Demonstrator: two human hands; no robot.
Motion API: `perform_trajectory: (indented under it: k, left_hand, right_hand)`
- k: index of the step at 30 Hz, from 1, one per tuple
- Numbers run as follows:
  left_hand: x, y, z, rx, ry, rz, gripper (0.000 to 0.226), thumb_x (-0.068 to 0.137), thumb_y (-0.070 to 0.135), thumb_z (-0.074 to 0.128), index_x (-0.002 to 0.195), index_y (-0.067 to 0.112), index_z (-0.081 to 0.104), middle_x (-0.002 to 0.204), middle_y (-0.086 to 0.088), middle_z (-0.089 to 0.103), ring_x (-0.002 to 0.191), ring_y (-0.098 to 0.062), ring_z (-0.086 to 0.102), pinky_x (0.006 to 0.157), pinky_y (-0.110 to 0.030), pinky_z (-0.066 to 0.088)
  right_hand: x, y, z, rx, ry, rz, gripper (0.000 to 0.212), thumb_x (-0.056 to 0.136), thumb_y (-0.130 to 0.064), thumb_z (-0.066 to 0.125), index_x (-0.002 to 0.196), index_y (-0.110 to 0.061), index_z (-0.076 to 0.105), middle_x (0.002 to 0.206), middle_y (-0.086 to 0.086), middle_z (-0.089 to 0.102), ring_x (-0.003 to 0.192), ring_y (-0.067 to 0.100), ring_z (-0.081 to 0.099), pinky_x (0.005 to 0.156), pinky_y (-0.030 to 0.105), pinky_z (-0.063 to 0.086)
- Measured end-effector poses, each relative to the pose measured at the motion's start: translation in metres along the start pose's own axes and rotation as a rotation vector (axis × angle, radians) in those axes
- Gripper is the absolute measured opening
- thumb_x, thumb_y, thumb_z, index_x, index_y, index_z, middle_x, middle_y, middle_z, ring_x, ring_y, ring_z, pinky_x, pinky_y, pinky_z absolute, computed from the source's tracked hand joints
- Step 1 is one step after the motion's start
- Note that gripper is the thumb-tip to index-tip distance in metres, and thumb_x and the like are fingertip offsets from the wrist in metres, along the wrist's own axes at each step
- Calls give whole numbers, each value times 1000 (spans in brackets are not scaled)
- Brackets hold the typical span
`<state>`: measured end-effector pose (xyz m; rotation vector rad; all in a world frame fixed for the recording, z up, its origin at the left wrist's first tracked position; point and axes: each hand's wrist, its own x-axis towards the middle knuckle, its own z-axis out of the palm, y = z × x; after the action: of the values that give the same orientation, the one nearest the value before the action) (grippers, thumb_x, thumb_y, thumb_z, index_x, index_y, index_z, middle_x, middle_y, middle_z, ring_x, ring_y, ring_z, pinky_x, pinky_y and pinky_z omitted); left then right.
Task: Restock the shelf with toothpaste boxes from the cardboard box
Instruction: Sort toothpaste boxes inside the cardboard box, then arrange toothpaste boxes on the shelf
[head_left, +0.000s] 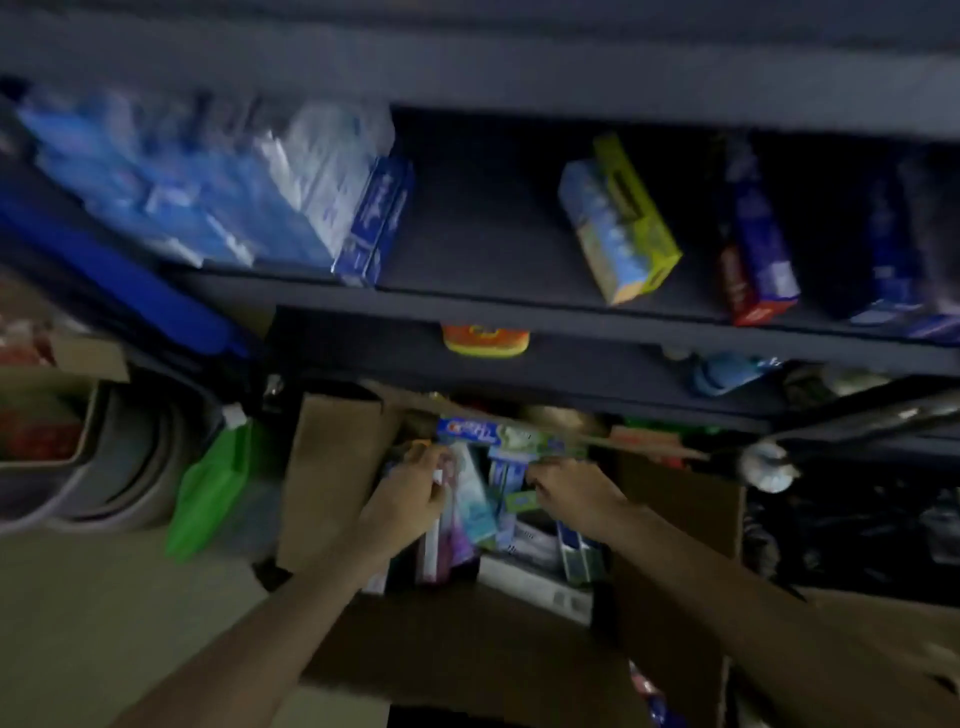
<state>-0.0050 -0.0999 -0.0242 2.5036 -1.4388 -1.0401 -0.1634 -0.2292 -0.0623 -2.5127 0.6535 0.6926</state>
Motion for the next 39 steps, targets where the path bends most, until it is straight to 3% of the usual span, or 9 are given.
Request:
perform_trajectory:
  k: [4,7,9,15,18,20,23,32,39]
  left_hand:
    - [31,-49,67,-58,-98,-68,42,94,11,43,135,16,36,122,-11,51,96,-22,59,76,-25,43]
    - [58,-68,99,-114,-101,-91,41,94,10,43,134,13,38,131,-10,45,108,-23,55,89,-31,45]
    - [75,-77,113,-124,-78,-86,42,93,8,43,135,12,38,134,-11,42,114,-24,52,92,-30,42]
    - [99,-98,134,-211,-12,-52,37,92,6,44,128,10,43,133,-11,45,116,-25,52,93,-32,44]
    - [107,-104,139,-218,1,-40,34,92,6,45,126,10,44,131,-11,46,114,-25,53,92,-32,45]
    - [110,-105,139,-222,8,-21,34,91,6,45,125,9,45,130,-13,46,114,-27,52,96,-37,44]
    - [105,-103,133,-158,35,25,35,90,6,46,125,8,46,128,-14,45,115,-29,49,97,-40,42]
    - [41,-41,-18,532,-141,348,62,78,45,63,131,23,41,130,-5,48,123,-24,39,99,-33,30]
    - [-34,27,-210,709,229,532,43,73,39,64,110,19,54,107,-5,61,106,-25,47,86,-32,36]
  right_hand:
    - [54,16,93,-56,-162,109,45,92,-6,46,137,-5,39,144,16,36,124,30,46,93,38,47]
    - [88,18,117,-165,-91,159,68,93,1,42,148,-1,3,157,15,-9,140,33,25,97,37,42]
    - [111,19,126,-158,-26,210,73,91,6,39,147,0,-8,156,15,-15,139,33,27,95,37,44]
    - [161,16,162,-193,88,361,72,90,6,41,147,4,-3,155,21,4,96,26,62,62,30,44]
    - [176,12,162,-255,225,413,48,92,-10,50,134,6,36,131,22,49,78,22,68,55,28,47]
    - [181,11,153,-244,222,488,33,92,-13,52,121,2,48,114,18,61,84,28,69,62,33,53]
    - [176,4,142,-79,59,417,37,91,-12,55,125,-3,43,124,15,55,113,31,56,79,38,50]
    - [26,-57,-22,-62,21,18,71,76,-41,68,134,-17,34,131,9,34,111,33,53,81,36,46]
    - [-70,-113,-212,-185,161,10,67,72,-51,72,119,-13,41,118,13,57,108,33,53,82,35,42]
